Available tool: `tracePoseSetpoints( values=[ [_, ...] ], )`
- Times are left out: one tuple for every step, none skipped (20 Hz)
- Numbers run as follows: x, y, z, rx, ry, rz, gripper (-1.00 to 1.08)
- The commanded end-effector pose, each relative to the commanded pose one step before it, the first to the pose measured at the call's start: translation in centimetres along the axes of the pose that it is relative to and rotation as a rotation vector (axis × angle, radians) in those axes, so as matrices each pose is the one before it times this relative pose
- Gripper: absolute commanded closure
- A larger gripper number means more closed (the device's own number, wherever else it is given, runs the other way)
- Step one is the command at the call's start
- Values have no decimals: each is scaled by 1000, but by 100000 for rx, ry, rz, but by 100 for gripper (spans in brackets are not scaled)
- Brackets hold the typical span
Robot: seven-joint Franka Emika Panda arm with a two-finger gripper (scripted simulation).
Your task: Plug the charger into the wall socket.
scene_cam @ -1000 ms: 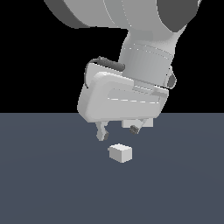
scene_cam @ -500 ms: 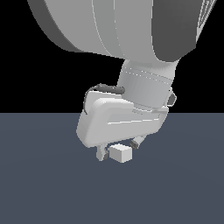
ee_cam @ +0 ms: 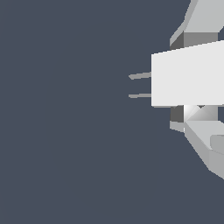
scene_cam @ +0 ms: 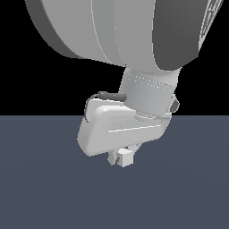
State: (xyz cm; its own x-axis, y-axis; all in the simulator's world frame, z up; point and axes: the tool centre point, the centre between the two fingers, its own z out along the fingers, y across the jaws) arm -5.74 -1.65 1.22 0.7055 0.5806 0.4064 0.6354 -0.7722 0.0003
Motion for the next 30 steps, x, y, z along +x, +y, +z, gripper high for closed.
tracePoseSetpoints(
  values=[
    [-96, 132, 31, -146, -30, 247, 108],
    [0, 0, 0, 0, 0, 0, 108],
    [0, 0, 0, 0, 0, 0, 108],
    [0, 0, 0, 0, 0, 0, 108],
    [135, -186, -14, 220, 47, -341, 108],
    [10, 18, -14, -39, 4, 89, 108],
    [33, 50, -42, -114, 13, 260, 108],
    [52, 87, -71, -194, 21, 442, 108],
    [75, 120, -98, -269, 28, 612, 108],
    [94, 156, -126, -348, 36, 791, 108],
    [114, 189, -154, -423, 42, 962, 108],
    [134, 224, -182, -500, 48, 1135, 108],
    [152, 259, -209, -576, 54, 1306, 108],
    [172, 293, -236, -650, 60, 1472, 108],
    [191, 325, -262, -722, 66, 1634, 108],
    [208, 358, -288, -793, 71, 1793, 108],
    [225, 389, -313, -860, 76, 1943, 108],
    [238, 414, -332, -914, 79, 2062, 108],
    [245, 432, -345, -951, 77, 2143, 108],
    [247, 444, -353, -976, 70, 2194, 108],
    [248, 454, -358, -995, 62, 2229, 108],
    [247, 462, -362, -1009, 54, 2254, 108],
    [246, 467, -364, -1020, 44, 2273, 108],
    [243, 472, -364, -1028, 32, 2283, 108],
    [237, 476, -363, -1034, 17, 2289, 108],
    [228, 472, -355, -1023, 0, 2256, 108],
    [207, 439, -326, -951, -14, 2087, 108],
    [185, 401, -296, -869, -22, 1901, 108],
    [165, 367, -267, -793, -30, 1728, 108],
    [143, 333, -237, -720, -44, 1558, 108]
  ],
)
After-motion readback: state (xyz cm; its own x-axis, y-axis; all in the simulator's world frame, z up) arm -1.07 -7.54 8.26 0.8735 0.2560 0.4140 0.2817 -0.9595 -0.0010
